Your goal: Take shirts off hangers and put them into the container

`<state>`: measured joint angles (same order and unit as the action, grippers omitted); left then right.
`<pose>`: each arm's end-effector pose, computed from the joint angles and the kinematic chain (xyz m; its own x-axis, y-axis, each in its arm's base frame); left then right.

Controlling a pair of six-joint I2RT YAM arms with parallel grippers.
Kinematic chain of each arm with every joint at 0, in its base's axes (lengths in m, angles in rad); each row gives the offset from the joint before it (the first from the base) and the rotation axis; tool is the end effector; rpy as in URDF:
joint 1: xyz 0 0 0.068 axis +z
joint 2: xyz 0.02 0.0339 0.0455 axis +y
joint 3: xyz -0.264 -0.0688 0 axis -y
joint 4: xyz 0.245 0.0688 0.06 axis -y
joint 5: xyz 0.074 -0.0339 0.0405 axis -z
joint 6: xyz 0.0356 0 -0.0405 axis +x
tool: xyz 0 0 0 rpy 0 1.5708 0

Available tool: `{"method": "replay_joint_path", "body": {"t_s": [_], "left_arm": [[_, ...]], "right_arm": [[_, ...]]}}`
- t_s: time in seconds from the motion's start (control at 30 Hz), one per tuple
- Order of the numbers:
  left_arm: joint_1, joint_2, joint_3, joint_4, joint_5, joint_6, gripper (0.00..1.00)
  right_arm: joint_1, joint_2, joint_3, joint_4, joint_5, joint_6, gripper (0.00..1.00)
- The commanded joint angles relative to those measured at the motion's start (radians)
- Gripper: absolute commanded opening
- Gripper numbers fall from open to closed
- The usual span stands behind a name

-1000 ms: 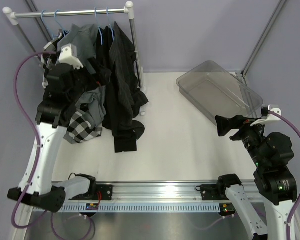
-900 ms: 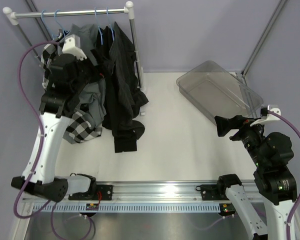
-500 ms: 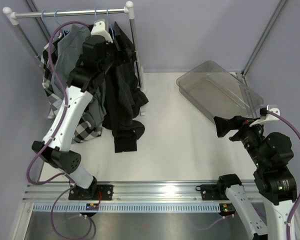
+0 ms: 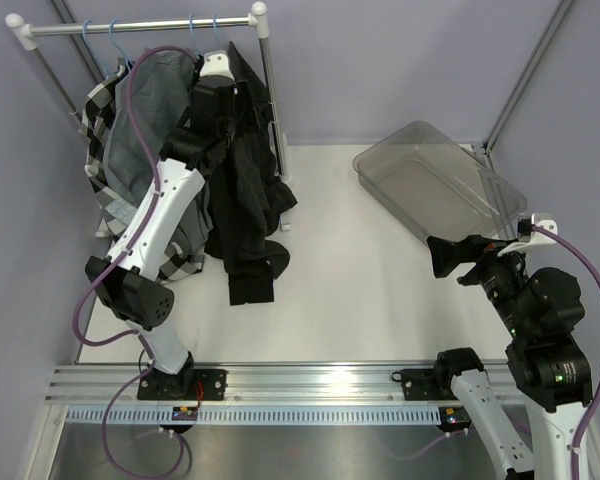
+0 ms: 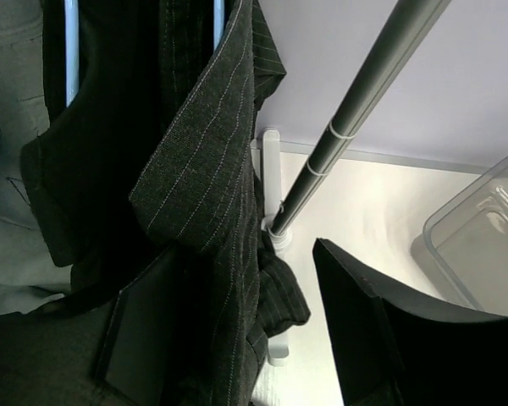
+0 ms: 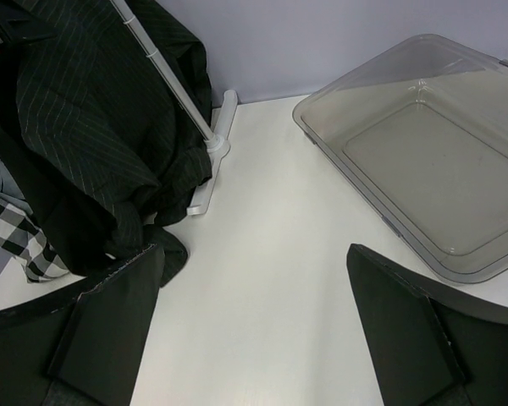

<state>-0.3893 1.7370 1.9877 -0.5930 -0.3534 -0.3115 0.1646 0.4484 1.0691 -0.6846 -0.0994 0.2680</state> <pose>0.3630 -0.1356 0.4567 -0.3123 -0.1827 -0.9323 -0.0433 0.9831 -0.1781 0.0544 0.0126 0.4123 -0.1298 0.2455 -0.9607 -0.2348 0.9337 0.2704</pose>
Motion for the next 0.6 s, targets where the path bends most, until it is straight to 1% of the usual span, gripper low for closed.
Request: {"method": "replay_joint_path", "body": {"t_s": [0.0,0.13,0.17,0.23,0.27,0.3,0.33,0.37,0.4,0.57], "left_arm": [[0.0,0.039,0.014,0.041,-0.058,0.028,0.63],[0.0,0.062,0.028,0.041,-0.07,0.038,0.47],[0.0,0.065,0.029,0.039,-0.071,0.038,0.42],[0.0,0.067,0.033,0.039,-0.073,0.04,0.35],[-0.002,0.064,0.034,0.041,-0.071,0.041,0.3],[0.0,0.058,0.036,0.039,-0.071,0.045,0.17],[-0.003,0.05,0.04,0.041,-0.071,0.057,0.1],[-0.002,0.032,0.045,0.041,-0.073,0.064,0.07],[-0.003,0.023,0.055,0.041,-0.067,0.081,0.0],[-0.005,-0.062,0.094,0.041,-0.044,0.126,0.0]], "right_arm": [[0.006,-0.01,-0.004,0.01,-0.014,-0.015,0.99],[0.006,-0.02,-0.012,0.01,-0.008,-0.018,0.99],[0.006,-0.023,-0.014,0.01,-0.006,-0.019,0.99],[0.006,-0.027,-0.018,0.011,-0.006,-0.019,0.99],[0.007,-0.03,-0.018,0.011,-0.003,-0.019,0.99],[0.006,-0.03,-0.02,0.011,-0.005,-0.019,1.0],[0.007,-0.033,-0.02,0.011,-0.003,-0.021,1.0],[0.007,-0.034,-0.02,0.01,-0.003,-0.019,1.0],[0.007,-0.033,-0.023,0.013,-0.003,-0.019,1.0],[0.006,-0.042,-0.029,0.016,-0.008,-0.016,0.99]]}}
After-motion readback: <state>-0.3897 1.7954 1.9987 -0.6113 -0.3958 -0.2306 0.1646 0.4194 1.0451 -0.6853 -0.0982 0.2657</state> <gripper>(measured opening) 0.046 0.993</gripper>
